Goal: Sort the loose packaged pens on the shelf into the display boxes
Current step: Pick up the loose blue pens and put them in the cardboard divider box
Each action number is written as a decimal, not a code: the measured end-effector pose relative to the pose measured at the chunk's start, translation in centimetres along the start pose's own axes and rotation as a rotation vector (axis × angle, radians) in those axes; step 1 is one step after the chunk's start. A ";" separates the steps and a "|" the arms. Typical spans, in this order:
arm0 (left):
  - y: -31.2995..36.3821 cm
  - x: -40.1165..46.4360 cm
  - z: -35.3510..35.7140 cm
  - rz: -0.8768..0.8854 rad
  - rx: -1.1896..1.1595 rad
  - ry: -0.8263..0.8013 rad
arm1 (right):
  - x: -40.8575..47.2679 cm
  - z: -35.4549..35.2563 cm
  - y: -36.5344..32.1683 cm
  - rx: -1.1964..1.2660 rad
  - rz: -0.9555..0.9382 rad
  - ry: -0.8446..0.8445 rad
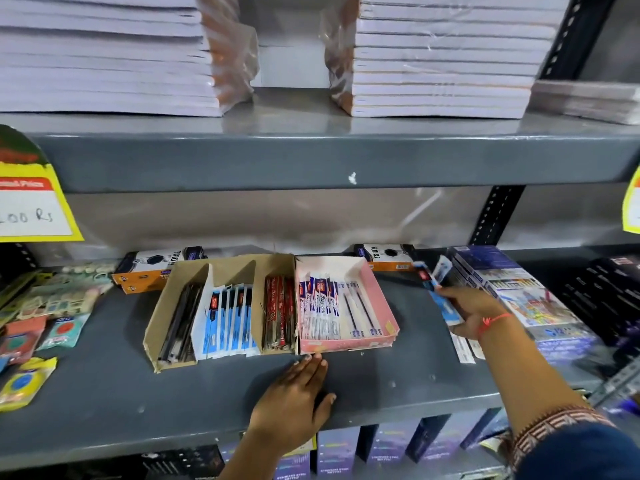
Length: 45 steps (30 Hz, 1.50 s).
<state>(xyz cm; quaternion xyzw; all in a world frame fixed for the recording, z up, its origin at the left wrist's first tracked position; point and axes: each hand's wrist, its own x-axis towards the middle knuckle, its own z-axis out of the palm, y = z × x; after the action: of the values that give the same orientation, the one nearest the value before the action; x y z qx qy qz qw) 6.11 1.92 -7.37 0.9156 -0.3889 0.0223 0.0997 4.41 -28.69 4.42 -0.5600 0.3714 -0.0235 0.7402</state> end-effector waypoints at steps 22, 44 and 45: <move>-0.2 0.1 0.6 0.027 0.059 0.023 | -5.0 6.0 3.4 -0.103 -0.310 -0.182; -11.7 -10.0 -3.9 -0.224 0.103 0.349 | -3.3 30.9 4.3 -1.045 -0.629 -0.244; -11.6 -10.0 -3.8 -0.227 0.079 0.345 | -2.9 31.7 4.5 -1.185 -0.646 -0.230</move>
<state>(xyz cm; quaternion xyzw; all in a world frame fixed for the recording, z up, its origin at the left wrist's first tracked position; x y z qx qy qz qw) 7.62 17.59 -6.77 0.9394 -0.2590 0.1825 0.1307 18.86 -0.02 5.25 -0.9522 0.0547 0.0238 0.2996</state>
